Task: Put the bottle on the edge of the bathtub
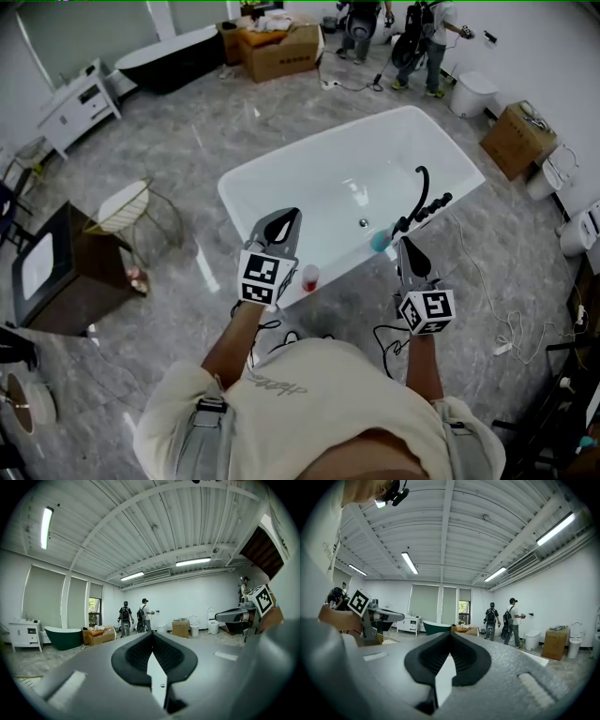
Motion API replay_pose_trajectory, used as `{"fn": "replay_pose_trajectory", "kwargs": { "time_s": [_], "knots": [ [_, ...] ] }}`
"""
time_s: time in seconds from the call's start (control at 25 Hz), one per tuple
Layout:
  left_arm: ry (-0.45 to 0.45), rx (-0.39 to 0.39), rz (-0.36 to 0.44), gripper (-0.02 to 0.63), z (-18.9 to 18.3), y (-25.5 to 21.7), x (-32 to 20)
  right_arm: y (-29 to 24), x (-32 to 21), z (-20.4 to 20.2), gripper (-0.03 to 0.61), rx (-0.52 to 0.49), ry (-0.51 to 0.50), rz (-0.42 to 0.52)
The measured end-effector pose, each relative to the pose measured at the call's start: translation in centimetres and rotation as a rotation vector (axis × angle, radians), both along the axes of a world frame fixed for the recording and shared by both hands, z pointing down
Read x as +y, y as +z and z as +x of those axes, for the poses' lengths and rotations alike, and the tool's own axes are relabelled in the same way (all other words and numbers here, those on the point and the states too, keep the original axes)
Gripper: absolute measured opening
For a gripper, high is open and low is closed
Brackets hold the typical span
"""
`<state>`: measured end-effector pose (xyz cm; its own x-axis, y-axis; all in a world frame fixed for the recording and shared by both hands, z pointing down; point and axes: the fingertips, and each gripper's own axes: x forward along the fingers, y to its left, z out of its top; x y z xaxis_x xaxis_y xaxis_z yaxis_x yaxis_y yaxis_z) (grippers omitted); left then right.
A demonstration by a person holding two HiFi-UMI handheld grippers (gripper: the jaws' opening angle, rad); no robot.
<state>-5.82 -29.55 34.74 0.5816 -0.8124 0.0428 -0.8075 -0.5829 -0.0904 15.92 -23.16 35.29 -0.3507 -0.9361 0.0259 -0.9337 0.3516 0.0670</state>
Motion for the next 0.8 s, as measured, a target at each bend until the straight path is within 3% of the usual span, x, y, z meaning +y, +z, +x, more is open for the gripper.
{"fn": "replay_pose_trajectory", "kwargs": {
  "time_s": [0.16,0.32,0.8],
  "knots": [
    [-0.004,0.001,-0.006,0.018,-0.5,0.0,0.4,0.3,0.3,-0.6,0.0,-0.002,-0.01,-0.003],
    [0.004,0.05,-0.027,0.018,-0.6,-0.6,0.7,0.3,0.2,-0.6,0.0,-0.005,-0.017,-0.003],
    [-0.014,0.032,-0.016,0.018,-0.5,-0.6,-0.1,0.4,-0.5,0.5,0.0,-0.048,0.013,0.011]
  ]
}}
